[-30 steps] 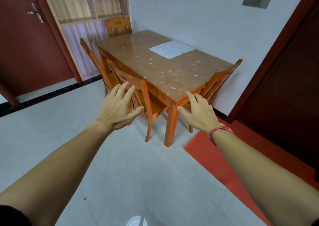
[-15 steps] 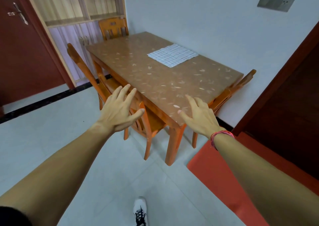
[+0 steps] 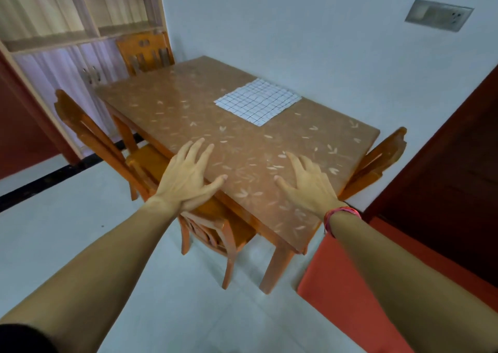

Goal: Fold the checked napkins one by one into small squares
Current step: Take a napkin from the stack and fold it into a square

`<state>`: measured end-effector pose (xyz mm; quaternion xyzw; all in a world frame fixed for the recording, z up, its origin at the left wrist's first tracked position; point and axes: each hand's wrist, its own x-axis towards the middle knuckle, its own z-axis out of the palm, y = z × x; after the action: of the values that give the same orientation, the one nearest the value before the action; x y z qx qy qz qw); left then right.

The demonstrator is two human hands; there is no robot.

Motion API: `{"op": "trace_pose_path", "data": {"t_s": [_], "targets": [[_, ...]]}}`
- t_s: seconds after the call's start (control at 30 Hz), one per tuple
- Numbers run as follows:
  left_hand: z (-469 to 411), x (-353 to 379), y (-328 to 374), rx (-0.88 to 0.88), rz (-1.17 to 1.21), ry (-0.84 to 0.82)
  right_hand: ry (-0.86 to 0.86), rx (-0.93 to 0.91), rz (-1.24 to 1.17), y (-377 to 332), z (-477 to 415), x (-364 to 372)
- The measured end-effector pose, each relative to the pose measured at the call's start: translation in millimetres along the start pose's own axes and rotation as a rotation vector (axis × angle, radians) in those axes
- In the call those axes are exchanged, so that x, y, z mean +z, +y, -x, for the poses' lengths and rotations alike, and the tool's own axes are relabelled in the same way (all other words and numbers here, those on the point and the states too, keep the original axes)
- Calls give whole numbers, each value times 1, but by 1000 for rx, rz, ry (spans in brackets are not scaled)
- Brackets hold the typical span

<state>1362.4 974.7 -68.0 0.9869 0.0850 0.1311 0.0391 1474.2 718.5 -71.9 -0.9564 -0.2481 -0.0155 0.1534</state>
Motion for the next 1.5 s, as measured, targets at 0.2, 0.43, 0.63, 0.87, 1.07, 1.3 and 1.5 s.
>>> {"op": "trace_pose_path", "data": {"t_s": [0.2, 0.43, 0.63, 0.87, 1.07, 1.3, 1.5], "targets": [[-62, 26, -23, 32, 14, -31, -2, 40, 18, 7, -58, 14], [-137, 59, -32, 44, 47, -70, 21, 51, -13, 23, -136, 34], [-216, 86, -42, 36, 30, -121, -9, 40, -64, 46, -222, 57], [-298, 117, -53, 35, 28, -181, -82, 74, -103, 73, -307, 69], [-339, 141, -66, 28, 55, -203, -100, 86, -137, 81, -348, 83], [-367, 166, -79, 48, 96, -246, -99, 127, -100, 82, -370, 98], [-401, 195, -94, 39, 147, -288, -81, 130, -78, 82, -403, 120]]}}
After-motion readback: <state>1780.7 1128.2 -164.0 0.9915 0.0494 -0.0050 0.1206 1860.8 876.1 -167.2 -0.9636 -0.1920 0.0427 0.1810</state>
